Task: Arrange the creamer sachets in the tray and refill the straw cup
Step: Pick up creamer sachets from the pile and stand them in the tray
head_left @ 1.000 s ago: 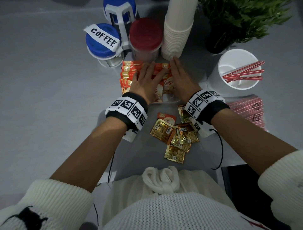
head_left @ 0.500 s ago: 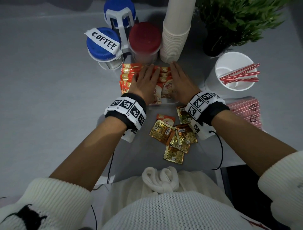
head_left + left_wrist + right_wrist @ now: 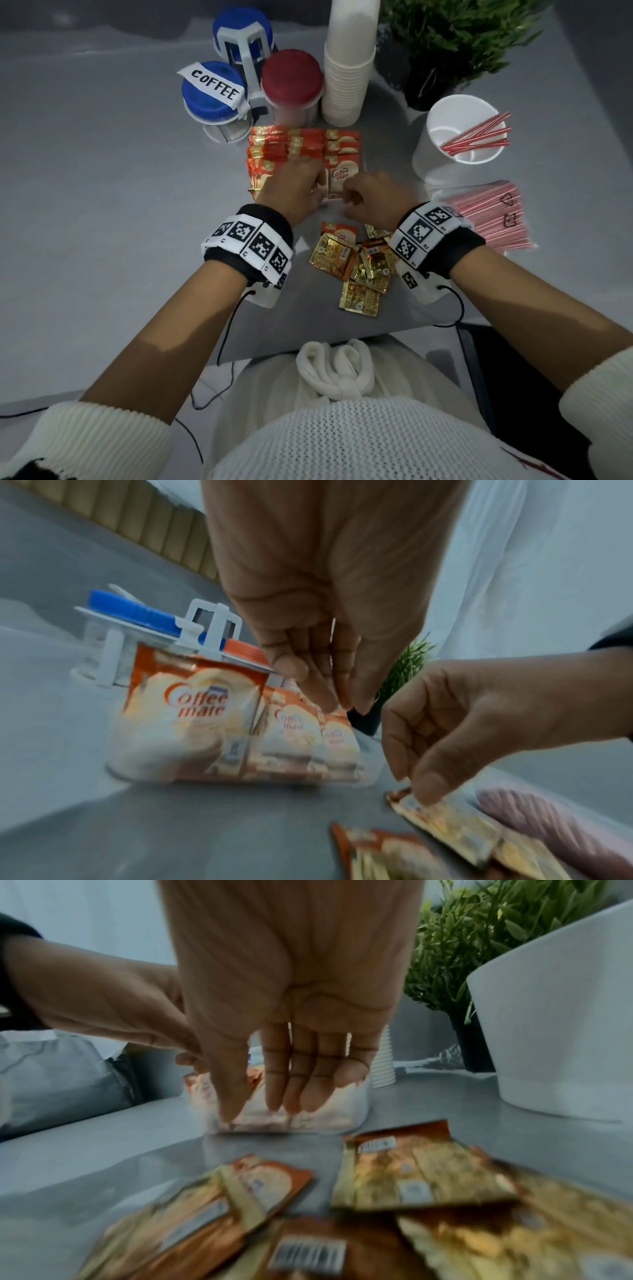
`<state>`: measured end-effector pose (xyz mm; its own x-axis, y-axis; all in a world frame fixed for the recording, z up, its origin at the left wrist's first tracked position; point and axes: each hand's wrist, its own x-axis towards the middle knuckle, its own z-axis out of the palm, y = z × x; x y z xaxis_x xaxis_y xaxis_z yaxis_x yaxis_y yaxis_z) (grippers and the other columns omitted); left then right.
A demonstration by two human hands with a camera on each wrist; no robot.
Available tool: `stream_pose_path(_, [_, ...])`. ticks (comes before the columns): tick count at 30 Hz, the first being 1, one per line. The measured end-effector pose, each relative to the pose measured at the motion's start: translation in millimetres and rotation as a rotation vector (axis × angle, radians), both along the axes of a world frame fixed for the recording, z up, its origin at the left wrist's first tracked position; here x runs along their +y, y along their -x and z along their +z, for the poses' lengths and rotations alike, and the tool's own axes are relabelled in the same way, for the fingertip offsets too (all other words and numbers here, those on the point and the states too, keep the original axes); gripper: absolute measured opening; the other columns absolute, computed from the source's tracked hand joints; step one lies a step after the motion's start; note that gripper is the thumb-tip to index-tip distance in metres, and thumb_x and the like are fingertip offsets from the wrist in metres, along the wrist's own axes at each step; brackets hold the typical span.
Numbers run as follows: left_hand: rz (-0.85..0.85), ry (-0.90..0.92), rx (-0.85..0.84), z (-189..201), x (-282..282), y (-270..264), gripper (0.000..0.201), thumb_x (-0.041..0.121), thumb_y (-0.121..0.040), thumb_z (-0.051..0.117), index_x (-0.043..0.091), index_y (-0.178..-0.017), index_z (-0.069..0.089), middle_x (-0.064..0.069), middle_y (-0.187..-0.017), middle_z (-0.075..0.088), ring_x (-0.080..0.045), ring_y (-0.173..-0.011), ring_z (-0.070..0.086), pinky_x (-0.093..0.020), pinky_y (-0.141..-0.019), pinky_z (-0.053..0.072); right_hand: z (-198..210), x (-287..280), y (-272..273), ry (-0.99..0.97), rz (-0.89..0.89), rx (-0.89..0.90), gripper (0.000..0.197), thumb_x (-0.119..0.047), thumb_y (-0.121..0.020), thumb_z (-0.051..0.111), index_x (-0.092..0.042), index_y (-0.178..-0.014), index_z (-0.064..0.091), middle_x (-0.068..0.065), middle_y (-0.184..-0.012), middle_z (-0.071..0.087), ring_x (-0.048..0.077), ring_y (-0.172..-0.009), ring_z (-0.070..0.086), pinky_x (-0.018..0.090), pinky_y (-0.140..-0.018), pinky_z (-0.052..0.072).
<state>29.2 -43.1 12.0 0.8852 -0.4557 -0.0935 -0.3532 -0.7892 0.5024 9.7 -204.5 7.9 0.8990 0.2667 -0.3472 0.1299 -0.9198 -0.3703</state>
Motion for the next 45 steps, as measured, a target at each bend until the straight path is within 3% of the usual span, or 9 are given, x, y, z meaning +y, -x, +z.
stream_pose_path(9, [-0.006,-0.249,0.379,-42,11,44,0.02,0.013,-0.084,0.059,0.005,-0.102,0.057,-0.014,-0.11,0.059,-0.029,-0.103,0.055,-0.032,-0.081,0.043,-27,19,43,0.171,0.047,0.167,0.066,-0.037,-0.071,0.076,-0.005,-0.12,0.045,0.012,-0.125,0.043,0.029,-0.116,0.045,0.036,-0.085,0.041])
stream_pose_path(13, [0.094,-0.147,0.431,-42,12,54,0.02,0.014,-0.088,0.054,0.002,-0.104,0.057,-0.018,-0.11,0.06,-0.032,-0.101,0.056,-0.033,-0.081,0.044,-29,23,43,0.058,-0.018,0.181,0.02,-0.019,-0.08,0.068,-0.009,-0.09,0.054,0.009,-0.1,0.052,0.03,-0.104,0.05,0.032,-0.075,0.038])
stream_pose_path(17, [0.283,0.074,0.46,-29,11,54,0.036,0.024,-0.101,0.031,-0.001,-0.108,0.055,-0.023,-0.101,0.063,-0.032,-0.093,0.061,-0.031,-0.08,0.046,-20,19,41,-0.223,-0.132,0.06,0.005,-0.007,-0.082,0.062,-0.009,-0.08,0.058,0.005,-0.087,0.057,0.016,-0.084,0.047,0.023,-0.067,0.033])
stream_pose_path(21, [0.518,0.43,0.724,-16,12,44,0.047,0.039,-0.1,0.025,0.005,-0.089,0.055,-0.01,-0.066,0.058,-0.008,-0.039,0.058,-0.015,-0.041,0.046,-5,18,38,-0.419,-0.242,-0.138,0.011,-0.006,-0.079,0.066,-0.001,-0.089,0.067,0.007,-0.09,0.062,0.015,-0.083,0.049,0.024,-0.073,0.035])
stream_pose_path(24, [0.539,0.643,0.873,-12,16,39,0.035,0.028,-0.1,0.035,0.009,-0.079,0.055,-0.006,-0.06,0.063,-0.012,-0.049,0.059,-0.016,-0.045,0.049,-4,16,39,-0.508,-0.265,-0.26,0.01,0.0,-0.074,0.068,0.003,-0.083,0.071,0.014,-0.087,0.064,0.022,-0.08,0.057,0.021,-0.071,0.042])
stream_pose_path(27, [0.523,0.823,0.861,-12,21,39,0.016,0.001,-0.094,0.045,0.009,-0.083,0.054,0.001,-0.054,0.067,-0.004,-0.046,0.06,-0.013,-0.047,0.05,-12,13,43,-0.554,-0.218,-0.313,0.008,0.005,-0.074,0.065,0.004,-0.078,0.071,0.019,-0.091,0.067,0.018,-0.083,0.059,0.004,-0.074,0.041])
stream_pose_path(30, [0.518,0.851,0.788,-16,24,39,0.017,-0.007,-0.09,0.048,0.008,-0.083,0.052,-0.008,-0.074,0.062,-0.002,-0.044,0.06,-0.013,-0.049,0.051,-13,10,43,-0.658,-0.375,-0.24,0.015,0.008,-0.079,0.058,0.001,-0.086,0.07,0.014,-0.097,0.067,0.018,-0.087,0.062,0.02,-0.081,0.052])
stream_pose_path(37, [0.429,0.808,0.734,-17,21,44,0.023,-0.007,-0.088,0.051,0.014,-0.081,0.052,-0.006,-0.076,0.058,0.0,-0.046,0.059,-0.013,-0.05,0.052,-2,13,34,-0.826,-0.561,0.085,0.027,-0.001,-0.087,0.058,0.001,-0.113,0.055,-0.001,-0.078,0.06,-0.003,-0.057,0.061,0.008,-0.052,0.046])
stream_pose_path(45, [0.467,0.722,0.507,-10,17,39,0.022,0.008,-0.09,0.055,0.017,-0.07,0.058,-0.004,-0.073,0.06,-0.018,-0.067,0.06,-0.032,-0.071,0.051,4,17,22,-0.54,-0.344,0.086,0.032,-0.002,-0.073,0.071,-0.011,-0.099,0.054,0.007,-0.091,0.058,0.016,-0.08,0.056,0.025,-0.069,0.047])
